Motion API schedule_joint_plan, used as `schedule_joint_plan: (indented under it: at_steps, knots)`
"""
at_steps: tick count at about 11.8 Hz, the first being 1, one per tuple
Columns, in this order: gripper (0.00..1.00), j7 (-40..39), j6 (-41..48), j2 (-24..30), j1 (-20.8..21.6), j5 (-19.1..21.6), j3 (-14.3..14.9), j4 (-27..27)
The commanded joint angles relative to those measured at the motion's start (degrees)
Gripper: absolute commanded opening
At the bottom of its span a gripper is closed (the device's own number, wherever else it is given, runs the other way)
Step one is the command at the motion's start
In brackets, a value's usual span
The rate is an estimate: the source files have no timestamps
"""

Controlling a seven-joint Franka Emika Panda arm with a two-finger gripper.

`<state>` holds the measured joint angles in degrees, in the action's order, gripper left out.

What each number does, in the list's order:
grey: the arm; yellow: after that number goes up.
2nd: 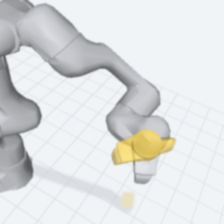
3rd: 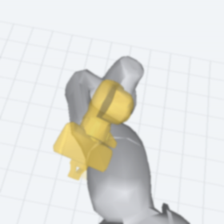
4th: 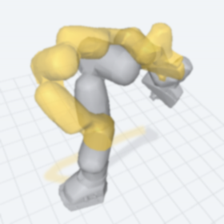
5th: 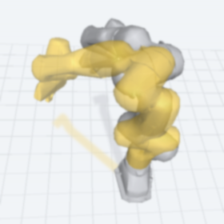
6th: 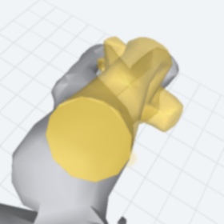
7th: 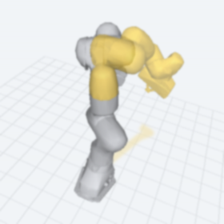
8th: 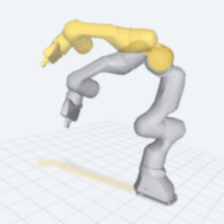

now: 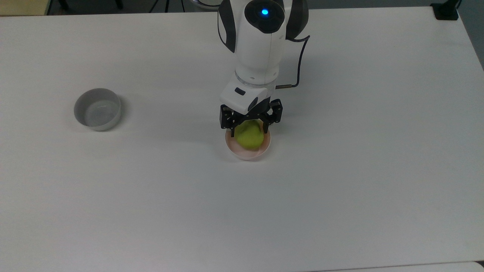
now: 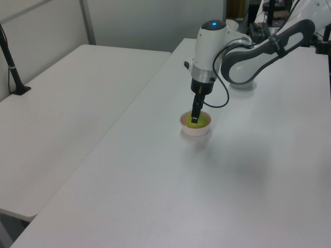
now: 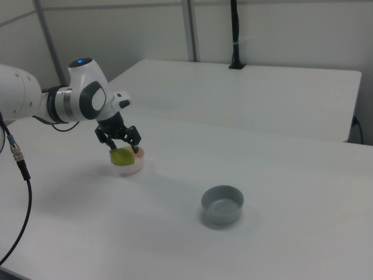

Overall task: Place the pear in the bowl
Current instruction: 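Open the gripper to release the pear into the pink bowl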

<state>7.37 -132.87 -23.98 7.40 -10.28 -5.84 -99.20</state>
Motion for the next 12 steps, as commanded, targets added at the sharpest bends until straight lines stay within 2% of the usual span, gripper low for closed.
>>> schedule_joint_plan:
  at_steps: [1,8,10,12]
  knots:
    - [0.95,2.5,-1.7,0.5,0.6,-1.1,0.3,-0.9]
    - [0.95,2.4,-0.6,1.2,0.6,-1.1,0.3,-0.7]
    - [0.95,2.4,6.3,2.5,0.4,-1.0,0.3,1.9]
    - [1.00,2.2,13.5,5.1,0.2,-0.7,0.4,4.2]
